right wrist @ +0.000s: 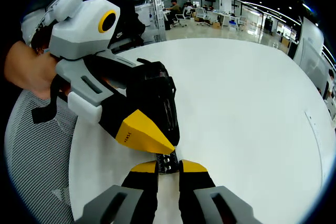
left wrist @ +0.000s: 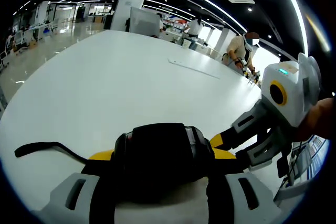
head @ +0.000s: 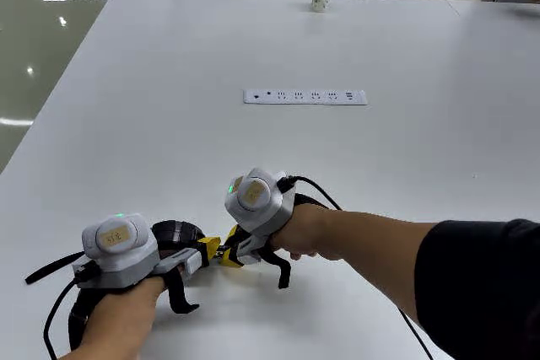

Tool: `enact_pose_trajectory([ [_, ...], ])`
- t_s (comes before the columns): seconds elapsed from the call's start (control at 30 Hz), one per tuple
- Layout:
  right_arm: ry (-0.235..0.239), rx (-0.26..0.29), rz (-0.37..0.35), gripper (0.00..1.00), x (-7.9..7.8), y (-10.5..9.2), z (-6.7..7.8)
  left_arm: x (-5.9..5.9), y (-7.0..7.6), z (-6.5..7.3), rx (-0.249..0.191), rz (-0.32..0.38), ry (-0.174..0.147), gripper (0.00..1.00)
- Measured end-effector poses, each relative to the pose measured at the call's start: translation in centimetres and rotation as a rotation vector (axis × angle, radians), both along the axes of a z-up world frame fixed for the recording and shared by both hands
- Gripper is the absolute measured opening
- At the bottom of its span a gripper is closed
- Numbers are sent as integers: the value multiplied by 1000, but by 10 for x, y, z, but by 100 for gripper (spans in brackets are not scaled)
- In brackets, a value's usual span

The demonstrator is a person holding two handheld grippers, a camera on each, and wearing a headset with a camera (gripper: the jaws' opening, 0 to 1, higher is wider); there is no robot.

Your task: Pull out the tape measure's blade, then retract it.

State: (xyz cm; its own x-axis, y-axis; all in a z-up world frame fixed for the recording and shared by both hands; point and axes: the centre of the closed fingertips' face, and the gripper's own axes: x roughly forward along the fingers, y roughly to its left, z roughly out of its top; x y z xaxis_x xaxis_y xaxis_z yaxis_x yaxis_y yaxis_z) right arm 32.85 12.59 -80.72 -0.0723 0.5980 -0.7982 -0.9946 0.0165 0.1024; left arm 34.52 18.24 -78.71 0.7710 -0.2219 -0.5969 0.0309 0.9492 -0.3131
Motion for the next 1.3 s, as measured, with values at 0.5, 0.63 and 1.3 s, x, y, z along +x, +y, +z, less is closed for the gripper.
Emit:
enact_pose_trajectory([
  [0.5,-11,-1,21,12,-1,4,0,0,-1,-1,-2,-2,4,65],
  [0.63,-9,0,18,12,-1,6,0,0,-1,-1,-2,-3,4,65],
  [1.3,-2,21,16,12,-2,11,1,0,0,0,-10,4,3,66],
])
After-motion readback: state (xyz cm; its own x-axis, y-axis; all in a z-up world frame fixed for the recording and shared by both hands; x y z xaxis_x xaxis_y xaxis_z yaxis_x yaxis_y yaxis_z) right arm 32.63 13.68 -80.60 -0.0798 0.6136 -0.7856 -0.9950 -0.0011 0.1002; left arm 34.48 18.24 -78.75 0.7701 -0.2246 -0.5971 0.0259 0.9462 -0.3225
